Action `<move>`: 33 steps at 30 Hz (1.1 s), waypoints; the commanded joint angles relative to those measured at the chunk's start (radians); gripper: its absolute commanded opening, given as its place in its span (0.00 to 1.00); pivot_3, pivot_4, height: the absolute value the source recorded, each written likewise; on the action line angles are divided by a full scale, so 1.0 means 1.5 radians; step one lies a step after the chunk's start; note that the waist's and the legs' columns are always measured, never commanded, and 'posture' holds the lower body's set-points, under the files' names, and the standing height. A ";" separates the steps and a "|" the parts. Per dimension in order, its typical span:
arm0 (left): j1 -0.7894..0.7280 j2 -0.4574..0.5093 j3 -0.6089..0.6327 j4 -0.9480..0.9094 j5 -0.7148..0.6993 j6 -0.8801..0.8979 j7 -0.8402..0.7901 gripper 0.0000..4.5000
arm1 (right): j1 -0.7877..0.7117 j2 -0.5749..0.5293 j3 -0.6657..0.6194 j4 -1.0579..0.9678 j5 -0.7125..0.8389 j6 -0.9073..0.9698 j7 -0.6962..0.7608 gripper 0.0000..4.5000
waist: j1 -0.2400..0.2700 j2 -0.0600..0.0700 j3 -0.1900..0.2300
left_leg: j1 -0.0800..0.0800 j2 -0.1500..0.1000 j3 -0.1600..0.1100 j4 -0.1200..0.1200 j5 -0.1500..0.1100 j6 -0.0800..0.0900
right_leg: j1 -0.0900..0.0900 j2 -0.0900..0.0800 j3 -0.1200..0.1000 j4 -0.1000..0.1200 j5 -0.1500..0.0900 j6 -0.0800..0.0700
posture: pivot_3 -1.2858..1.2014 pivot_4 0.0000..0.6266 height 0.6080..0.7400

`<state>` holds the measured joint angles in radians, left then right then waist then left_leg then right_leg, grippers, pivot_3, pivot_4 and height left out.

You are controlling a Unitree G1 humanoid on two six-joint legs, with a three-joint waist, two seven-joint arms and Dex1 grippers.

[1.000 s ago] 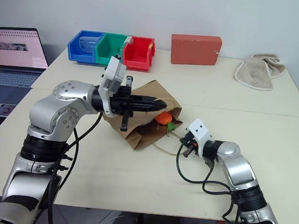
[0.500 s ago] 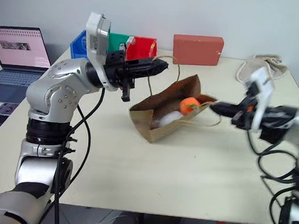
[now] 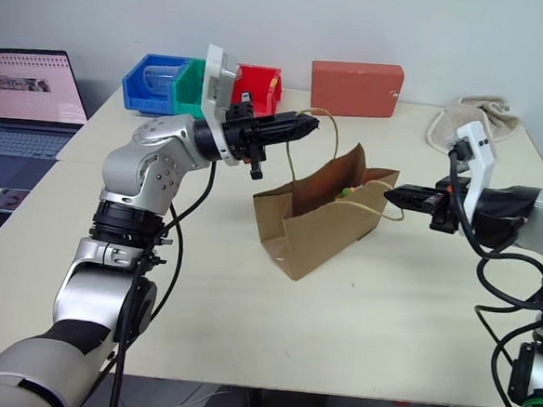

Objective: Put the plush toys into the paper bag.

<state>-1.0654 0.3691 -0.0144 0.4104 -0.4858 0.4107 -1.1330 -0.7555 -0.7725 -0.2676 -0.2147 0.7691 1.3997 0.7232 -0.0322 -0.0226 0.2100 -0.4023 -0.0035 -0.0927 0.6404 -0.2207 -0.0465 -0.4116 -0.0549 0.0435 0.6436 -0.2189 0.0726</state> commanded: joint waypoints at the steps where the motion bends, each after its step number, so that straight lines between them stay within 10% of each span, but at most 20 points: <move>1: -0.029 0.011 0.004 -0.010 0.008 -0.010 -0.016 0.14 | -0.049 0.001 -0.042 0.013 0.026 0.000 -0.014 0.22 | 0.000 0.000 0.000 | 0.000 0.000 0.000 0.000 0.000 0.000 | 0.000 0.000 0.000 0.000 0.000 0.000 | 0.52 0.24 1.00; 11: 0.004 0.058 0.015 -0.063 0.029 -0.026 -0.027 0.84 | -0.104 -0.046 -0.083 0.073 0.050 -0.024 -0.012 1.00 | -0.002 0.001 0.000 | 0.000 0.000 0.001 -0.001 0.000 0.000 | -0.001 0.000 0.000 0.000 0.000 0.000 | 0.52 0.24 1.00; 13: 0.015 0.069 0.020 -0.073 0.033 -0.026 -0.018 0.99 | -0.103 -0.058 -0.083 0.080 0.037 -0.062 -0.014 1.00 | -0.001 0.001 0.000 | 0.000 0.000 0.001 -0.001 0.000 0.000 | -0.001 0.000 0.000 0.000 0.000 0.000 | 0.52 0.24 1.00; 23: 0.155 0.177 0.081 -0.228 -0.056 0.106 -0.021 0.99 | 0.136 -0.196 -0.051 -0.021 -0.090 -0.428 0.214 1.00 | -0.003 0.001 0.000 | 0.000 0.001 0.002 -0.003 0.000 0.000 | -0.002 0.000 0.001 0.000 -0.001 0.001 | 0.52 0.24 1.00; 33: 0.300 0.183 0.074 -0.332 -0.096 0.155 0.007 0.99 | 0.214 -0.212 -0.024 -0.157 -0.005 -0.390 0.252 1.00 | -0.002 0.001 0.001 | 0.001 0.001 0.002 -0.002 0.000 0.000 | -0.001 0.000 0.001 0.000 -0.001 0.001 | 0.52 0.24 1.00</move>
<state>-0.6185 0.6481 0.0851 -0.0445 -0.6082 0.6465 -1.1258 -0.4342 -1.0723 -0.2907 -0.4236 0.7354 0.8056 1.1017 -0.0352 -0.0213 0.2109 -0.4004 -0.0018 -0.0888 0.6377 -0.2205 -0.0468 -0.4124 -0.0552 0.0458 0.6437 -0.2201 0.0745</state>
